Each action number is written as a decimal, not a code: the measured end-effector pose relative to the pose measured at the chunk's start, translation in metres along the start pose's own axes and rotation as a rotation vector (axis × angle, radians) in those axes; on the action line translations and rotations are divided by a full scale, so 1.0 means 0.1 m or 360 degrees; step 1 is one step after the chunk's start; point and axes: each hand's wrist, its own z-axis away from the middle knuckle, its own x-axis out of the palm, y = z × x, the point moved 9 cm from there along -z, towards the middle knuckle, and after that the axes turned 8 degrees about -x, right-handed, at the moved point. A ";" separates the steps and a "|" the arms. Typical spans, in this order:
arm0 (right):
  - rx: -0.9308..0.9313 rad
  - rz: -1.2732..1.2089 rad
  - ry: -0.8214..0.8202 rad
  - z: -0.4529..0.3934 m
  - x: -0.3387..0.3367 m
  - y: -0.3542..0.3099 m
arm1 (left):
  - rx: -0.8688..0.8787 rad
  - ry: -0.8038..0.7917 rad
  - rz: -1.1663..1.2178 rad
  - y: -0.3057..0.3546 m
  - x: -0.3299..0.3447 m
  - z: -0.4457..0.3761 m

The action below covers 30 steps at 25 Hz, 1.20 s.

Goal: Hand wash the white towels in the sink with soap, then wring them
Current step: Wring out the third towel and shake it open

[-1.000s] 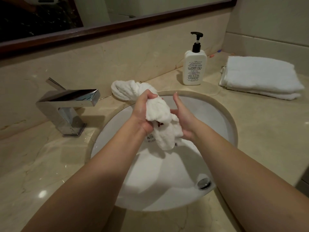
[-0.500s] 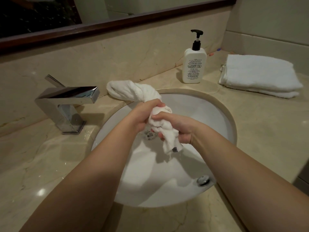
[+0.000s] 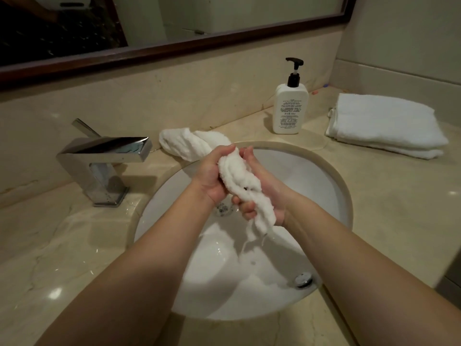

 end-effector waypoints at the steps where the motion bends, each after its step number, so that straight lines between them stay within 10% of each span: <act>1: -0.0085 0.0146 0.0228 -0.01 -0.11 -0.03 | -0.0016 0.0120 -0.0069 0.01 -0.04 0.01; 4: -0.0233 0.0628 0.0724 0.05 -0.30 -0.10 | -0.0151 0.0315 -0.0184 -0.07 -0.06 0.01; 10: -0.0498 0.1330 0.0889 0.11 -0.28 -0.27 | -0.0192 0.0568 -0.0250 -0.16 -0.16 0.00; 17: -0.0177 0.0607 0.0451 0.05 -0.25 0.02 | -0.0241 0.0396 -0.0295 -0.20 -0.20 -0.02; 22: -0.0090 -0.0203 -0.0017 -0.03 -0.05 -0.01 | -0.0297 -0.0223 -0.0107 -0.28 0.04 0.11; 26: 0.0068 -0.0432 -0.0380 -0.04 0.21 0.09 | -0.0009 -0.0194 0.0170 -0.19 0.09 0.04; 30: 0.0098 -0.0250 -0.0042 -0.02 0.09 0.14 | -0.0060 0.0131 -0.0069 -0.15 -0.07 0.01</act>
